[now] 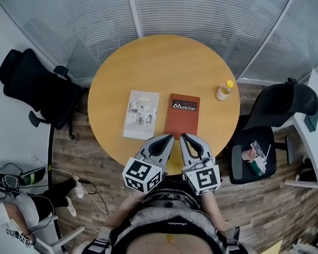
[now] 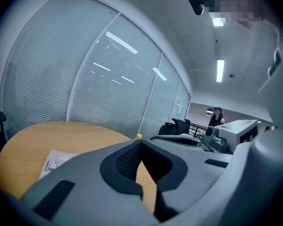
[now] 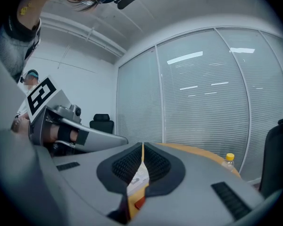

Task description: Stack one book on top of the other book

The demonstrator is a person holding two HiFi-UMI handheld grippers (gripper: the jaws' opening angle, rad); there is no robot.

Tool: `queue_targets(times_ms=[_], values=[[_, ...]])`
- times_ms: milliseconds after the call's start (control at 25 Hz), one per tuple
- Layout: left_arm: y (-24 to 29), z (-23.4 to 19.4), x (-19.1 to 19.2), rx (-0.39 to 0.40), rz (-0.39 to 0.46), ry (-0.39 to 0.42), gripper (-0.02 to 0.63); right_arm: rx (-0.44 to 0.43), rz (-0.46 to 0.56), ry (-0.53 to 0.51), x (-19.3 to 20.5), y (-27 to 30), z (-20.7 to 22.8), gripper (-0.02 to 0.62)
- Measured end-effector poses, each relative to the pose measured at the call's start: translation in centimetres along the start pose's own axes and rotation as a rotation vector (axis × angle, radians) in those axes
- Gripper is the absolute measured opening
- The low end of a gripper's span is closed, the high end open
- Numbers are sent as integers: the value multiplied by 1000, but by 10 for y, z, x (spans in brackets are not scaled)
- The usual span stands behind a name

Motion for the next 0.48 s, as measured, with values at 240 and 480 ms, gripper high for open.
queue_targets(times_ms=[240,480], values=[[-4,-28,-18,69,-6,15,18,53,10,-22,-10,25,-12,26],[-15,-59,-26,123,-16,2,18,99,-7,-23,-15,49,-33,26]])
Point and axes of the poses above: the fingertips, and each gripper's own axes: y forward along the fingers, z to its right, x out of its underside, the point moved 5 cm from there along -y, backward along the fingers, and after that the axes turned 12 degrees about x, right-handed, at the moved point
